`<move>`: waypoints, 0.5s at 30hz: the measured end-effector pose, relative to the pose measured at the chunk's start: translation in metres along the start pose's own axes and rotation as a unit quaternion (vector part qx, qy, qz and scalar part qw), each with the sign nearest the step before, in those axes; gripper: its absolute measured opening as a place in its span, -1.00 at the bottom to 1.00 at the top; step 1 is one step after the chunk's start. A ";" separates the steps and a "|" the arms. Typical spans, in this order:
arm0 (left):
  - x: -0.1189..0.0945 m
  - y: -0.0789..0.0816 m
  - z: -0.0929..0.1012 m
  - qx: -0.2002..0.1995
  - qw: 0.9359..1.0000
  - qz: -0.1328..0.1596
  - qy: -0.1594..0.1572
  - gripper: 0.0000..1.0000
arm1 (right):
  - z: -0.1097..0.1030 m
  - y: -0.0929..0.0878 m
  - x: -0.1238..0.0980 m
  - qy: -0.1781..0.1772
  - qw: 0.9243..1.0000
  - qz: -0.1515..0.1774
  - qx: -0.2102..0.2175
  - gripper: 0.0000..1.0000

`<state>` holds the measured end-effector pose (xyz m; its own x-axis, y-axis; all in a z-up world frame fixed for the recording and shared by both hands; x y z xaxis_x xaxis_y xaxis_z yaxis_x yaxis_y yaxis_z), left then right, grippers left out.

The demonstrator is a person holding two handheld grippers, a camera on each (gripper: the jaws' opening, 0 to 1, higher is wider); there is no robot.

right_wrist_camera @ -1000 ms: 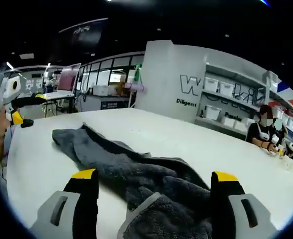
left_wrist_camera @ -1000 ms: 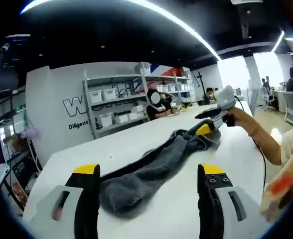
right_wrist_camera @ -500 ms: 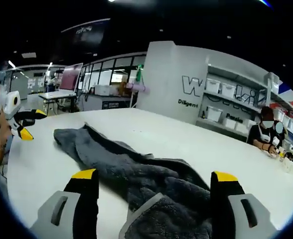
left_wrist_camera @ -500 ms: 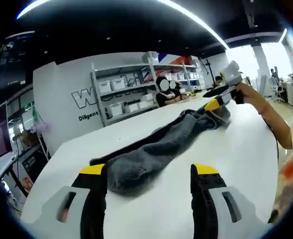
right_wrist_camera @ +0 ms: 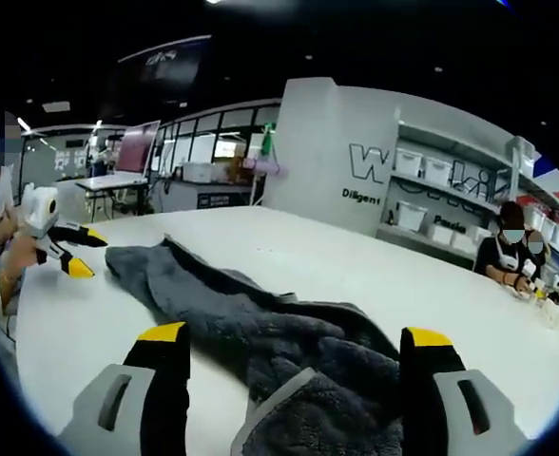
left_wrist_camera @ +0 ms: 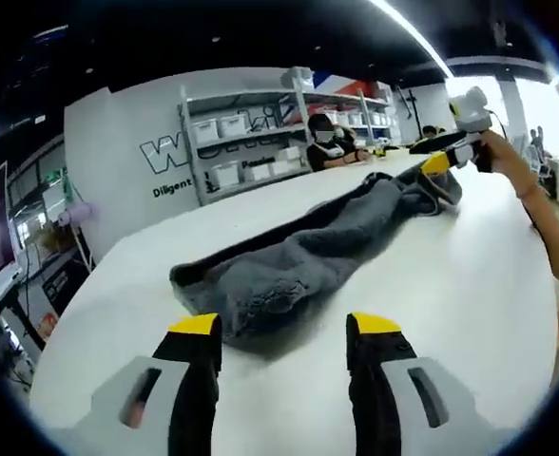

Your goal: Fold the towel on the table until its edges align and the towel forms a compact rectangular stack.

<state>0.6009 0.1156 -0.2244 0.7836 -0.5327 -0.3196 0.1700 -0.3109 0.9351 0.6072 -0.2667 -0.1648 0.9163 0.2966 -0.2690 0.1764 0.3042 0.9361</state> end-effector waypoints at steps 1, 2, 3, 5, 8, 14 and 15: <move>0.004 -0.001 -0.005 -0.004 1.000 -0.001 0.001 -0.05 | 0.000 0.000 0.000 0.000 1.000 0.001 0.001 0.85; 0.007 -0.002 -0.009 -0.007 1.000 -0.003 0.003 -0.08 | 0.001 0.000 -0.001 0.000 1.000 0.001 0.001 0.85; 0.009 -0.003 -0.012 -0.010 1.000 -0.006 0.006 -0.11 | 0.000 0.000 -0.001 0.000 1.000 0.002 0.002 0.85; 0.008 -0.007 -0.013 -0.015 1.000 -0.010 0.008 -0.12 | 0.001 0.000 -0.002 0.000 1.000 0.003 0.002 0.85; 0.015 -0.008 -0.026 -0.029 0.999 -0.013 0.013 -0.15 | 0.002 0.001 -0.002 -0.001 1.000 0.005 0.003 0.84; 0.027 -0.013 -0.035 -0.034 0.999 -0.036 0.013 -0.35 | 0.000 0.001 -0.004 -0.001 1.000 0.007 0.004 0.84; 0.029 -0.013 -0.036 -0.037 0.998 -0.039 0.011 -0.37 | 0.001 0.001 -0.004 -0.001 1.000 0.007 0.004 0.84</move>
<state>0.6430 0.1332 -0.2406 0.7786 -0.4916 -0.3899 0.2749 -0.2912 0.9163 0.6046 -0.2685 -0.1625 0.9195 0.2988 -0.2555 0.1665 0.2929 0.9415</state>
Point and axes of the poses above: the point that each gripper's makers call its tool centre point, and the gripper's own axes: x roughly forward along the fingers, z roughly to its right, y roughly out of its top, the point moved 6 cm from there along -x, roughly backward along the fingers, and after that the axes turned 3 degrees about -x, right-handed, at the moved point
